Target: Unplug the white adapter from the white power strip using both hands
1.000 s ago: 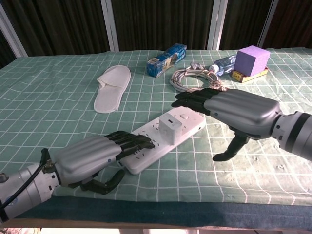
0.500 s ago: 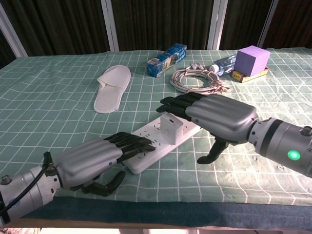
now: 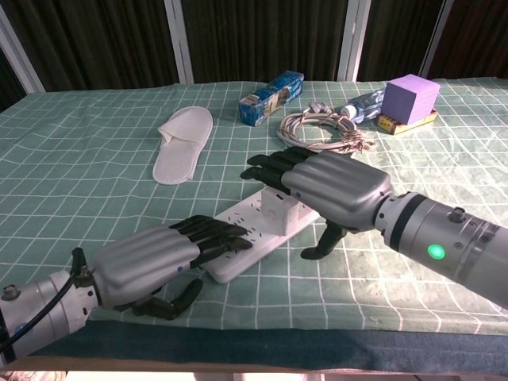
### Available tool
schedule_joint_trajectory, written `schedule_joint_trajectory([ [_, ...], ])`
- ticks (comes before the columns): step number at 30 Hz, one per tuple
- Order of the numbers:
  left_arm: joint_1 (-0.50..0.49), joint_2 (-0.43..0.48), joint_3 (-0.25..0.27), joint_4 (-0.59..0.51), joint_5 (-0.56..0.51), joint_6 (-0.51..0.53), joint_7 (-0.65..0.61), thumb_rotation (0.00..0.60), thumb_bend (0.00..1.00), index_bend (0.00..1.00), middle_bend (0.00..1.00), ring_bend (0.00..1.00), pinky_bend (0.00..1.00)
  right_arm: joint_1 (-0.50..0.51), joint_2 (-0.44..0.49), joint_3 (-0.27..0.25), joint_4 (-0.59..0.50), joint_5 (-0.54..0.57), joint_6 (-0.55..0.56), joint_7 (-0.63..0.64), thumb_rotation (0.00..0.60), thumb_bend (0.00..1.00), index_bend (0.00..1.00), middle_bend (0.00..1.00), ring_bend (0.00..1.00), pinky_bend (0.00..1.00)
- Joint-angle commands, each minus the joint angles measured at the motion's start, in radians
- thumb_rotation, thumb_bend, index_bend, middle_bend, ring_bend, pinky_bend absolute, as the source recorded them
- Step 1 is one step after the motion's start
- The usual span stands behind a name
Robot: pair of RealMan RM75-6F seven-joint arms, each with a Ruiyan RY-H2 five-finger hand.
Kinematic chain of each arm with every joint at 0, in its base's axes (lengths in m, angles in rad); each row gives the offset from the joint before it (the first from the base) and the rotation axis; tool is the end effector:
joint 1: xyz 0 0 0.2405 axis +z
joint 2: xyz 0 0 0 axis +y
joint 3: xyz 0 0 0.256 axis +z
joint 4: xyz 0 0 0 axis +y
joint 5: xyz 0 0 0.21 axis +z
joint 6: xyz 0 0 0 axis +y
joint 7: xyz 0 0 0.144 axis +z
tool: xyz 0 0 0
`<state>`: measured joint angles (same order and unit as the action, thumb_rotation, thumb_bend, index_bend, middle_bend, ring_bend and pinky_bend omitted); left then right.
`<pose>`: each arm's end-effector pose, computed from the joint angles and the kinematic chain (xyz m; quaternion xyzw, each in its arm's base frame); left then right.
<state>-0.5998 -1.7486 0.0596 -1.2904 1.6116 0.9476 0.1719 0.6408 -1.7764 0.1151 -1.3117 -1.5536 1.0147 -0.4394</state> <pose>-0.1717 0.2382 -0.1041 -0.8490 -0.3072 -0.3428 0.2593 -0.1259 -0.2849 -0.0817 0.8180 -0.2113 0.3924 0.3636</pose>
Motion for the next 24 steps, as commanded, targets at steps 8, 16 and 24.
schedule_joint_trajectory([
  [8,-0.003,0.003,0.008,-0.002,-0.016,-0.005,0.02,0.6,0.71,0.0,0.11,0.04,0.05,0.043,-0.084,-0.009,0.111,-0.036,0.024,-0.063,0.6,0.39,0.24,0.2,0.03,0.12],
  [16,-0.007,0.008,0.011,-0.007,-0.019,0.0,0.022,0.6,0.71,0.0,0.11,0.05,0.05,0.047,-0.088,-0.011,0.123,-0.019,0.027,-0.105,0.6,0.4,0.26,0.21,0.03,0.13],
  [24,-0.01,0.006,0.016,-0.002,-0.022,0.0,0.019,0.6,0.71,0.0,0.12,0.05,0.05,0.047,-0.089,-0.016,0.129,-0.017,0.046,-0.111,0.6,0.41,0.33,0.26,0.1,0.21],
])
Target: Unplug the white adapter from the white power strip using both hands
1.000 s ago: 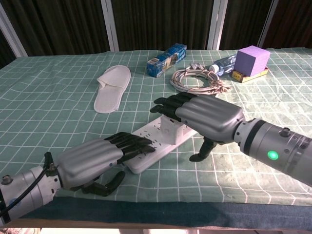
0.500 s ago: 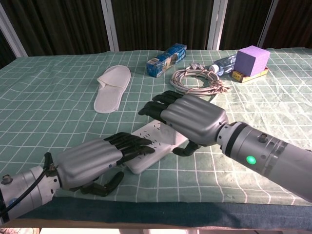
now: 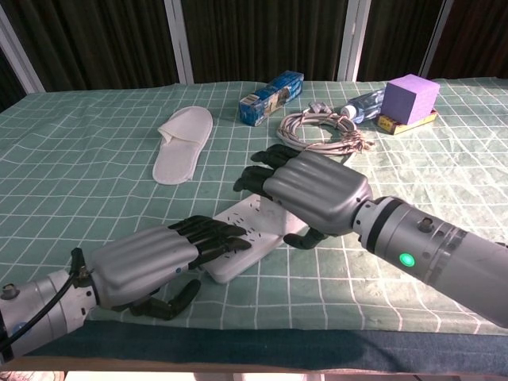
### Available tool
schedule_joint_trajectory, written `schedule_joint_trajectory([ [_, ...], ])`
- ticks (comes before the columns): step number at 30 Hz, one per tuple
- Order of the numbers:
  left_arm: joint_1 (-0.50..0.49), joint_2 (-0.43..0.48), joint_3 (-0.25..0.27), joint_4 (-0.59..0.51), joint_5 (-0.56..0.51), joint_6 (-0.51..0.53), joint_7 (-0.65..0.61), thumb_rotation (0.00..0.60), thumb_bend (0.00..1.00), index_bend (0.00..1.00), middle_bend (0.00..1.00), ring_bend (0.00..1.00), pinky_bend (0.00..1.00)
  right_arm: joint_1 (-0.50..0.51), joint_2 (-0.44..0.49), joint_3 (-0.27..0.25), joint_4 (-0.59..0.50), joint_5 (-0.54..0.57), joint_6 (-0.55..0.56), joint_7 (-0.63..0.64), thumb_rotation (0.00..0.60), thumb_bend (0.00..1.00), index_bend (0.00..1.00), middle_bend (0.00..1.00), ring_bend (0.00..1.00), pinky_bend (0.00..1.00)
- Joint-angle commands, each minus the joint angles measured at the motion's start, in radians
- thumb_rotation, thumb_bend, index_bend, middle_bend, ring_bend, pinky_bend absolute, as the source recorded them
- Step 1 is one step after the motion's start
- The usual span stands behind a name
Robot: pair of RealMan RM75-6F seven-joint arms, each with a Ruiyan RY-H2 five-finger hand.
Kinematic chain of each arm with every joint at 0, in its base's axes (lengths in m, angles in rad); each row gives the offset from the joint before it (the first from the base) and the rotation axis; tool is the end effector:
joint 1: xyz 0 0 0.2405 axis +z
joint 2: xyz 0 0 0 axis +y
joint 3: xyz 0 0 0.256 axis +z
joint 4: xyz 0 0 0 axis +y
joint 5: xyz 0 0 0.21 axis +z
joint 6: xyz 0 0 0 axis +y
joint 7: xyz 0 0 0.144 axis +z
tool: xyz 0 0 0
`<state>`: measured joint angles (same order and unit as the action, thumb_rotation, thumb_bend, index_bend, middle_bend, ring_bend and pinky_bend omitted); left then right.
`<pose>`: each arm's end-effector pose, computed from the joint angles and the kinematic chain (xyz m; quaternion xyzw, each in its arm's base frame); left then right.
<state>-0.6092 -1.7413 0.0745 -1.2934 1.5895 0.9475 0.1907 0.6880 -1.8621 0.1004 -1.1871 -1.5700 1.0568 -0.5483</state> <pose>-0.1751 0.2386 -0.1033 -0.8533 -0.3032 -0.3329 0.2630 -0.1168 -0.2913 -0.0993 0.8275 -0.1310 0.3787 0.3933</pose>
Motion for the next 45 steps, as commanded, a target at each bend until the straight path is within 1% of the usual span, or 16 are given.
schedule_joint_trajectory([
  [1,-0.001,-0.002,0.001,0.002,0.0,0.001,0.0,0.6,0.71,0.0,0.12,0.05,0.05,0.0,-0.005,-0.003,0.006,0.0,0.006,-0.003,0.6,0.42,0.36,0.28,0.13,0.23],
  [7,-0.002,-0.004,0.005,0.002,0.001,0.003,0.003,0.6,0.71,0.0,0.12,0.05,0.05,0.002,-0.012,-0.007,0.018,0.0,0.015,0.001,0.6,0.43,0.51,0.35,0.28,0.36],
  [12,-0.003,-0.004,0.006,0.001,0.0,0.004,0.003,0.6,0.72,0.0,0.12,0.05,0.05,0.001,-0.022,-0.007,0.031,-0.017,0.052,0.016,0.6,0.45,0.68,0.48,0.41,0.47],
  [15,-0.004,-0.005,0.008,0.001,-0.001,0.003,0.004,0.6,0.72,0.0,0.12,0.05,0.05,0.0,-0.025,-0.008,0.035,-0.028,0.073,0.035,0.6,0.45,0.75,0.54,0.47,0.51],
  [21,-0.004,-0.007,0.009,0.001,-0.003,0.005,0.009,0.6,0.72,0.0,0.12,0.05,0.05,0.0,-0.025,-0.017,0.039,-0.061,0.115,0.077,0.6,0.47,0.82,0.59,0.54,0.57],
  [27,-0.007,0.001,-0.001,-0.01,0.008,0.03,-0.007,0.6,0.72,0.0,0.12,0.05,0.05,-0.01,0.006,-0.019,-0.001,-0.092,0.175,0.115,0.6,0.47,0.83,0.6,0.55,0.58],
  [29,-0.008,0.009,-0.007,-0.017,0.016,0.047,-0.022,0.6,0.72,0.0,0.12,0.05,0.05,-0.017,0.032,-0.017,-0.027,-0.102,0.197,0.112,0.6,0.47,0.83,0.6,0.55,0.58],
  [32,-0.011,0.025,-0.019,-0.033,0.027,0.074,-0.049,0.6,0.72,0.0,0.12,0.05,0.05,-0.032,0.096,-0.016,-0.082,-0.117,0.232,0.097,0.6,0.47,0.83,0.6,0.55,0.58],
  [38,-0.014,0.071,-0.036,-0.084,0.038,0.113,-0.08,0.6,0.72,0.0,0.12,0.05,0.06,-0.079,0.287,-0.044,-0.2,-0.149,0.274,0.034,0.6,0.47,0.82,0.6,0.55,0.58],
  [41,-0.012,0.093,-0.041,-0.108,0.04,0.128,-0.084,0.6,0.72,0.0,0.12,0.05,0.06,-0.104,0.375,-0.067,-0.236,-0.143,0.263,-0.011,0.6,0.47,0.81,0.6,0.55,0.58],
  [42,-0.011,0.105,-0.042,-0.119,0.043,0.135,-0.086,0.6,0.72,0.0,0.12,0.05,0.06,-0.114,0.413,-0.079,-0.248,-0.134,0.246,-0.037,0.6,0.47,0.81,0.6,0.55,0.58],
  [45,-0.003,0.142,-0.045,-0.139,0.053,0.167,-0.085,0.6,0.72,0.0,0.12,0.05,0.06,-0.137,0.488,-0.102,-0.27,-0.082,0.184,-0.12,0.6,0.47,0.81,0.6,0.56,0.58],
])
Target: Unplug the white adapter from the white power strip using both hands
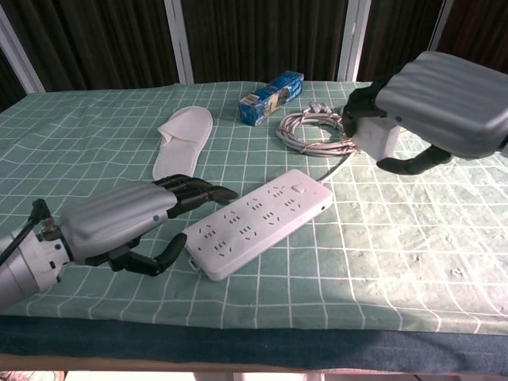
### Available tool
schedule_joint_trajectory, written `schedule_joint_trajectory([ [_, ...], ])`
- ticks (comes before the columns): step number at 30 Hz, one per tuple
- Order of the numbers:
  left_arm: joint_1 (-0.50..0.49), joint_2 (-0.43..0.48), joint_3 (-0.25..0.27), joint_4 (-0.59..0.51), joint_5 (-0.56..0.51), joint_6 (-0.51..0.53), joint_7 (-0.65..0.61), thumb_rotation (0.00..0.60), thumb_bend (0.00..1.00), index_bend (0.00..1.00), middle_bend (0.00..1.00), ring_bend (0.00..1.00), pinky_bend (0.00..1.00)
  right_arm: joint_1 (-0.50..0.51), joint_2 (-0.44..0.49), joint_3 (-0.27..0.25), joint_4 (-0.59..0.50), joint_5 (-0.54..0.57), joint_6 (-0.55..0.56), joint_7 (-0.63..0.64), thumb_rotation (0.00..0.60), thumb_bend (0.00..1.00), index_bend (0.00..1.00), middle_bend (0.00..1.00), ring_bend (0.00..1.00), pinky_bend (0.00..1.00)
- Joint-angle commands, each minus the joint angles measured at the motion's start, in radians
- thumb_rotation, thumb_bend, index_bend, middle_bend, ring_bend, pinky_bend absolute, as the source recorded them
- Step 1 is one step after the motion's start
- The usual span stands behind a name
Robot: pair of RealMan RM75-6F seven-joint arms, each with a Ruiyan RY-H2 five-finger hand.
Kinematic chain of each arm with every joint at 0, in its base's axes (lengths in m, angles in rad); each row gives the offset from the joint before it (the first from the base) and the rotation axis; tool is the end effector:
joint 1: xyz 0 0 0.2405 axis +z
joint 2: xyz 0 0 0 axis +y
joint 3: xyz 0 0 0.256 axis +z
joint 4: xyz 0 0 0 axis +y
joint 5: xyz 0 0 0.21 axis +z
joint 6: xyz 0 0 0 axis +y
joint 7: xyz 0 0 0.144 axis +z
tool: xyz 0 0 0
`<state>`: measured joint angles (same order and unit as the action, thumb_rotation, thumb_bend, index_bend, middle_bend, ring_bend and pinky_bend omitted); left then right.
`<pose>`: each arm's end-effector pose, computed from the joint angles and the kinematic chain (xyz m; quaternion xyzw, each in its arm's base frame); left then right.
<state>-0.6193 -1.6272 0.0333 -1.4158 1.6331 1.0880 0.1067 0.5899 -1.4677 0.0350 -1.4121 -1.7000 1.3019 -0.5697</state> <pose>-0.1552 0.2556 -0.0543 -0.8094 -0.3053 -0.4201 0.2743 -0.1689 -0.2890 0.0274 0.7916 -0.0322 0.3870 0.4717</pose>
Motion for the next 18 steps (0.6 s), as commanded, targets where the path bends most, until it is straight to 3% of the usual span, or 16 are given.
schedule_joint_trajectory([
  [1,0.012,0.04,-0.003,-0.018,0.014,0.04,-0.002,0.6,0.72,0.0,0.12,0.04,0.06,-0.045,0.106,-0.039,-0.047,0.07,-0.081,-0.126,0.6,0.47,0.81,0.6,0.56,0.58],
  [6,0.064,0.104,-0.013,0.009,0.029,0.162,-0.022,0.588,0.71,0.0,0.06,0.0,0.06,-0.063,0.106,-0.049,-0.001,0.162,-0.167,-0.223,0.6,0.47,0.8,0.6,0.57,0.58],
  [10,0.105,0.137,-0.02,0.074,0.028,0.245,-0.091,0.499,0.69,0.0,0.02,0.0,0.05,-0.065,0.063,-0.061,0.063,0.199,-0.224,-0.261,0.6,0.47,0.68,0.58,0.53,0.53],
  [13,0.128,0.158,-0.02,0.111,0.007,0.261,-0.147,0.465,0.68,0.0,0.02,0.0,0.05,-0.064,0.032,-0.064,0.105,0.228,-0.262,-0.29,0.6,0.47,0.48,0.46,0.4,0.36],
  [15,0.139,0.168,-0.017,0.134,-0.004,0.261,-0.174,0.454,0.66,0.0,0.02,0.0,0.05,-0.063,0.021,-0.062,0.108,0.256,-0.29,-0.31,0.6,0.45,0.27,0.33,0.26,0.21],
  [16,0.143,0.171,-0.016,0.143,-0.007,0.26,-0.183,0.445,0.63,0.0,0.01,0.0,0.05,-0.063,0.02,-0.061,0.103,0.271,-0.3,-0.318,0.6,0.42,0.16,0.26,0.19,0.12],
  [18,0.152,0.181,-0.012,0.156,-0.013,0.257,-0.198,0.441,0.6,0.0,0.01,0.0,0.05,-0.066,0.027,-0.053,0.076,0.313,-0.318,-0.342,0.6,0.33,0.02,0.13,0.07,0.02],
])
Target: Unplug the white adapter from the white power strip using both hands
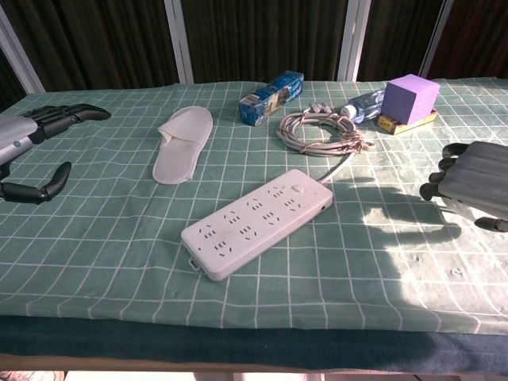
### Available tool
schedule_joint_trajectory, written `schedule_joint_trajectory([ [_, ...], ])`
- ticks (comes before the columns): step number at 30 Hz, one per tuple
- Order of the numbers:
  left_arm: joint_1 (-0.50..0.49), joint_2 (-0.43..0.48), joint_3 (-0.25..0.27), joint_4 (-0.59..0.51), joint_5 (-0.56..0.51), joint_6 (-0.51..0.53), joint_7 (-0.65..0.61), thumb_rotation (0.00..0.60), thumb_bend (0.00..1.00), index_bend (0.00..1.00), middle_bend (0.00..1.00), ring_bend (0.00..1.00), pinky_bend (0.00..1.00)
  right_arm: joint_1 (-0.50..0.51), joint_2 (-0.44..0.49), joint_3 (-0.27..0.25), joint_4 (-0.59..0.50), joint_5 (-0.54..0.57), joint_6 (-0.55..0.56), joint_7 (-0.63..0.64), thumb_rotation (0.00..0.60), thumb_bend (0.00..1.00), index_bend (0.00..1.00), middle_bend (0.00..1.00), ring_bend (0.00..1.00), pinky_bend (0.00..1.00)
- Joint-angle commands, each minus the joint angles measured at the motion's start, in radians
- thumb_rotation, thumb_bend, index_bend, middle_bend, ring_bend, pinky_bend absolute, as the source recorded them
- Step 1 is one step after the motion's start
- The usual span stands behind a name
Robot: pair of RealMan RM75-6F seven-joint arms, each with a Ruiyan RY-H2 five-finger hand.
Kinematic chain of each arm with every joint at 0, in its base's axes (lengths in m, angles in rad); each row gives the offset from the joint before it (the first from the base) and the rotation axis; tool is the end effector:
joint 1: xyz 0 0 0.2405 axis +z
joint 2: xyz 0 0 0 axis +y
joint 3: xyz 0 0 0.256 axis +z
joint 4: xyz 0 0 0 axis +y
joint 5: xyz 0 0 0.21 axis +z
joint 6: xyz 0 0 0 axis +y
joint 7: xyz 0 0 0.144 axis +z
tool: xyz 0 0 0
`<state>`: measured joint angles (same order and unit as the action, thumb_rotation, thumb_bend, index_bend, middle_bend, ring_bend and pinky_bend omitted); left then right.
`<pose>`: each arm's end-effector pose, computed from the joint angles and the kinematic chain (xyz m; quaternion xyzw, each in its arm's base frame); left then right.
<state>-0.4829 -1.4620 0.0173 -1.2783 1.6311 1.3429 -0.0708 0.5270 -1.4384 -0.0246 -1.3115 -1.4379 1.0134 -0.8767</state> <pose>-0.2395 0.2791 0.0394 -0.7301 -0.3013 -0.4556 0.4107 -0.2695 -0.2892 0.0131 0.8556 -0.0332 0.1074 0.5053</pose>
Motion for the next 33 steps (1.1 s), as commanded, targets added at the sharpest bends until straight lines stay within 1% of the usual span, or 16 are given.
schedule_joint_trajectory([
  [1,0.018,0.019,0.005,0.022,-0.013,0.004,-0.025,0.435,0.57,0.0,0.01,0.0,0.05,-0.005,0.003,0.012,-0.041,0.068,-0.031,-0.049,0.6,0.29,0.0,0.07,0.03,0.0],
  [3,0.027,0.027,0.005,0.025,-0.015,0.011,-0.037,0.424,0.55,0.0,0.01,0.0,0.05,-0.008,0.02,0.019,-0.086,0.09,-0.027,-0.061,0.6,0.23,0.0,0.01,0.0,0.0],
  [8,0.048,0.049,0.009,0.017,-0.01,0.036,-0.057,0.411,0.52,0.0,0.01,0.0,0.05,-0.018,0.089,0.015,-0.197,0.093,-0.005,-0.035,0.6,0.15,0.0,0.0,0.0,0.0],
  [10,0.062,0.064,0.013,0.003,-0.006,0.052,-0.047,0.417,0.51,0.0,0.01,0.0,0.05,-0.034,0.132,0.015,-0.258,0.074,0.036,-0.014,0.6,0.15,0.0,0.0,0.0,0.0],
  [12,0.079,0.091,0.019,-0.026,-0.006,0.066,-0.023,0.475,0.51,0.0,0.01,0.0,0.05,-0.072,0.186,0.016,-0.341,0.049,0.118,0.031,0.6,0.14,0.0,0.0,0.0,0.0],
  [14,0.099,0.123,0.024,-0.061,-0.02,0.07,0.021,0.577,0.52,0.0,0.01,0.0,0.05,-0.124,0.233,0.015,-0.417,0.018,0.219,0.092,0.6,0.14,0.0,0.0,0.0,0.0],
  [16,0.127,0.164,0.032,-0.117,-0.055,0.061,0.09,0.6,0.52,0.0,0.02,0.0,0.05,-0.197,0.282,0.001,-0.482,-0.025,0.343,0.163,0.6,0.14,0.0,0.0,0.0,0.0],
  [17,0.142,0.185,0.038,-0.154,-0.073,0.059,0.113,0.6,0.52,0.0,0.02,0.0,0.05,-0.239,0.305,-0.011,-0.5,-0.049,0.407,0.205,0.6,0.14,0.0,0.0,0.0,0.0],
  [20,0.175,0.224,0.059,-0.209,-0.073,0.074,0.117,0.6,0.52,0.0,0.02,0.0,0.05,-0.328,0.338,-0.034,-0.497,-0.079,0.527,0.326,0.6,0.14,0.0,0.0,0.0,0.0],
  [23,0.216,0.227,0.076,-0.196,-0.047,0.126,0.114,0.6,0.52,0.0,0.02,0.0,0.05,-0.403,0.343,-0.042,-0.434,-0.077,0.613,0.505,0.6,0.14,0.0,0.0,0.0,0.0],
  [24,0.237,0.223,0.081,-0.188,-0.046,0.147,0.109,0.6,0.52,0.0,0.02,0.0,0.05,-0.425,0.334,-0.038,-0.394,-0.067,0.633,0.556,0.6,0.14,0.0,0.0,0.0,0.0],
  [26,0.252,0.227,0.079,-0.196,-0.043,0.165,0.097,0.6,0.52,0.0,0.02,0.0,0.05,-0.441,0.314,-0.037,-0.336,-0.052,0.631,0.579,0.6,0.14,0.0,0.0,0.0,0.0],
  [27,0.256,0.231,0.076,-0.196,-0.026,0.185,0.084,0.6,0.52,0.0,0.01,0.0,0.05,-0.442,0.312,-0.043,-0.327,-0.043,0.605,0.565,0.6,0.14,0.0,0.0,0.0,0.0],
  [28,0.26,0.232,0.074,-0.191,-0.011,0.203,0.079,0.6,0.52,0.0,0.01,0.0,0.05,-0.438,0.318,-0.047,-0.33,-0.049,0.59,0.565,0.6,0.14,0.0,0.0,0.0,0.0],
  [30,0.265,0.232,0.071,-0.177,0.012,0.223,0.067,0.6,0.52,0.0,0.01,0.0,0.05,-0.442,0.318,-0.04,-0.336,-0.063,0.596,0.583,0.6,0.14,0.0,0.0,0.0,0.0],
  [33,0.269,0.237,0.077,-0.179,0.013,0.206,0.044,0.6,0.52,0.0,0.01,0.0,0.05,-0.452,0.315,-0.035,-0.326,-0.098,0.62,0.59,0.6,0.14,0.0,0.0,0.0,0.0],
])
